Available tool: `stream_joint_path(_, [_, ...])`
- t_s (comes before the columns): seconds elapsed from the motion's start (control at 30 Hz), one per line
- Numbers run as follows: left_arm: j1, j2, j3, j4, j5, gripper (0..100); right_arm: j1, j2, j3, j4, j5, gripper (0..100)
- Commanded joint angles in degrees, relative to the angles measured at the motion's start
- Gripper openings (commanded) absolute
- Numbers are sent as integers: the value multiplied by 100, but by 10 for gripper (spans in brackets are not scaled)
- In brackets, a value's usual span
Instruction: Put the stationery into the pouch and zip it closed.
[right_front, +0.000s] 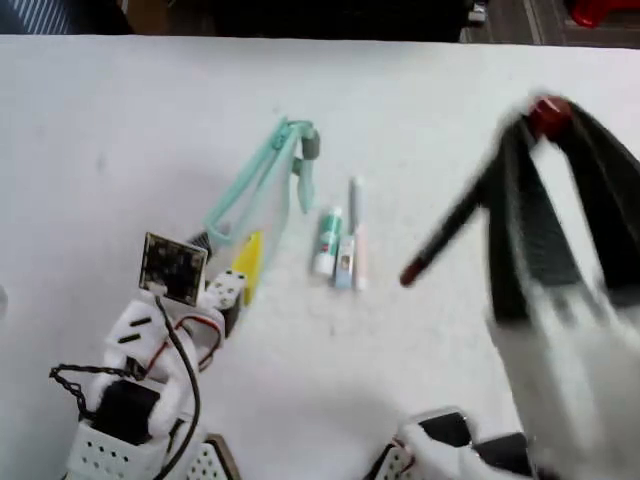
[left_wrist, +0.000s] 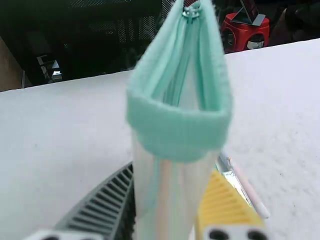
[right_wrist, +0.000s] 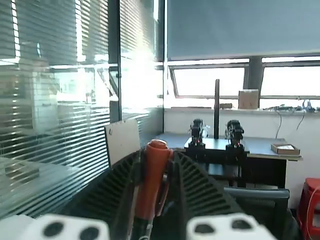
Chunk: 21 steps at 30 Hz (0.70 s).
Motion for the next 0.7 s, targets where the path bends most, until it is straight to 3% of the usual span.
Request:
stream_joint_path(0.0, [-40,-31,35,70,44,154,-75,-338,571,119,0,21])
stream_joint_path(0.1, [-31,-31,35,70,44,154,-101,-532,1002,22,0,18])
stream_joint_path(0.4, [-31,-31,35,70,44,154,-1095,-558,1609,-303,-9,17])
stream_joint_path(0.67, [-31,-31,35,88,44,157,-1402,-558,2391,-1833,-62,17])
